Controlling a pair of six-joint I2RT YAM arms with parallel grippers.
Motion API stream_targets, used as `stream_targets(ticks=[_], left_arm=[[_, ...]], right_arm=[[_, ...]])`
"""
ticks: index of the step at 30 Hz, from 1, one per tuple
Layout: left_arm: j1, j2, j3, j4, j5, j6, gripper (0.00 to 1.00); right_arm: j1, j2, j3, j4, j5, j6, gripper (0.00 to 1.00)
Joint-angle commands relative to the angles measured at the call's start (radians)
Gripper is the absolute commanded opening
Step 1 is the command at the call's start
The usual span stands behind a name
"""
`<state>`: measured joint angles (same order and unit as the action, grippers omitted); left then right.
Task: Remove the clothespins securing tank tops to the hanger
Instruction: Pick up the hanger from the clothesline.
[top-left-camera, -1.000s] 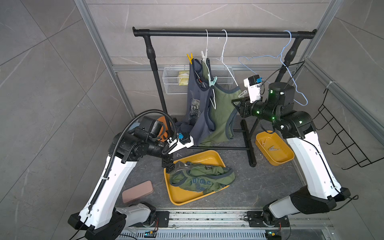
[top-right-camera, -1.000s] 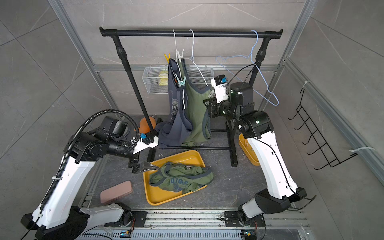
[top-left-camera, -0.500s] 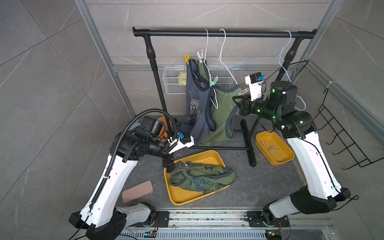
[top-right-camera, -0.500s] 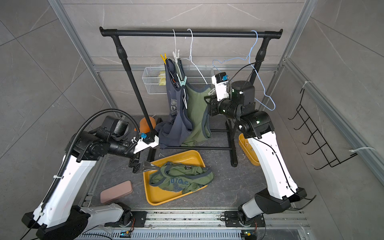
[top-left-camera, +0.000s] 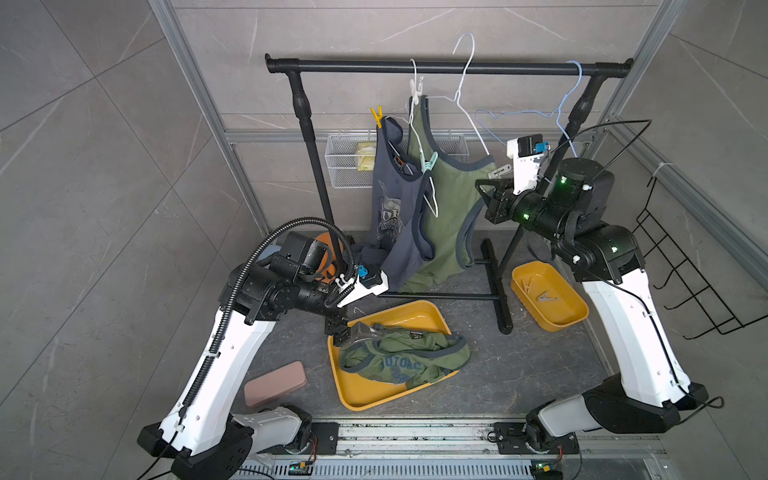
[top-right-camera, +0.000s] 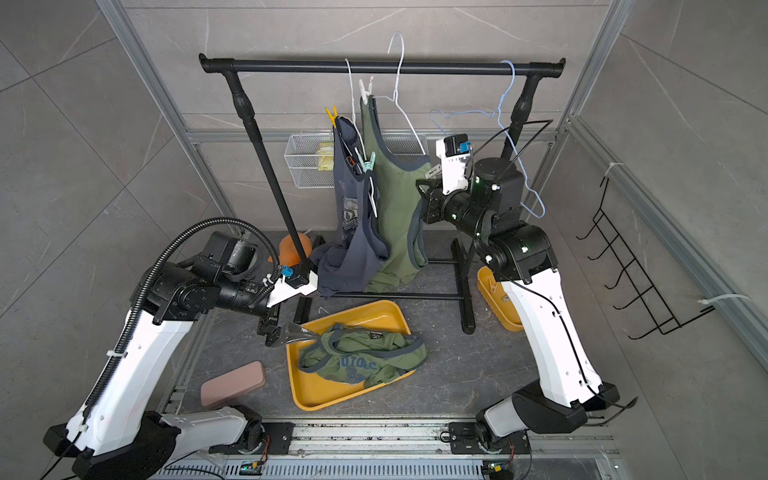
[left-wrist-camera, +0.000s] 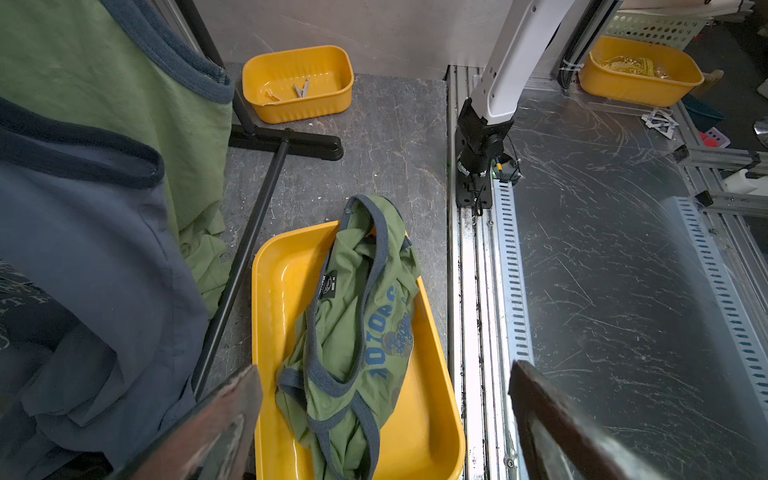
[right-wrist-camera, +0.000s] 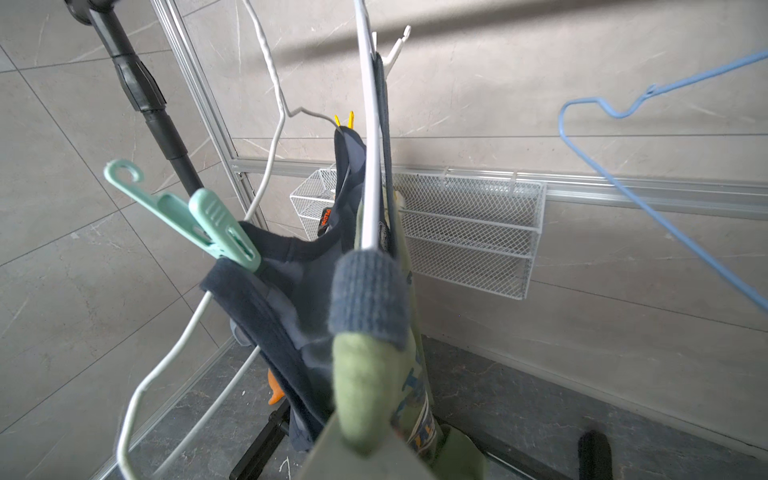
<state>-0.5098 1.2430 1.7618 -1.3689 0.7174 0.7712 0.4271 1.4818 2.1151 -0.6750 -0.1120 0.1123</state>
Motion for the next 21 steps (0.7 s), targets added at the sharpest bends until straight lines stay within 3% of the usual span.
stream_targets(ticks=[1, 21], left_arm=[[0.003, -0.002, 0.03, -0.021, 0.039, 0.01, 0.96], [0.003, -0.014, 0.024, -0.02, 0.045, 0.004, 0.96]], right_arm=[[0.004, -0.065, 0.037, 0.115, 0.025, -0.001, 0.0], [0.004, -0.213, 0.046, -0.111, 0.044, -0.081, 0.0]])
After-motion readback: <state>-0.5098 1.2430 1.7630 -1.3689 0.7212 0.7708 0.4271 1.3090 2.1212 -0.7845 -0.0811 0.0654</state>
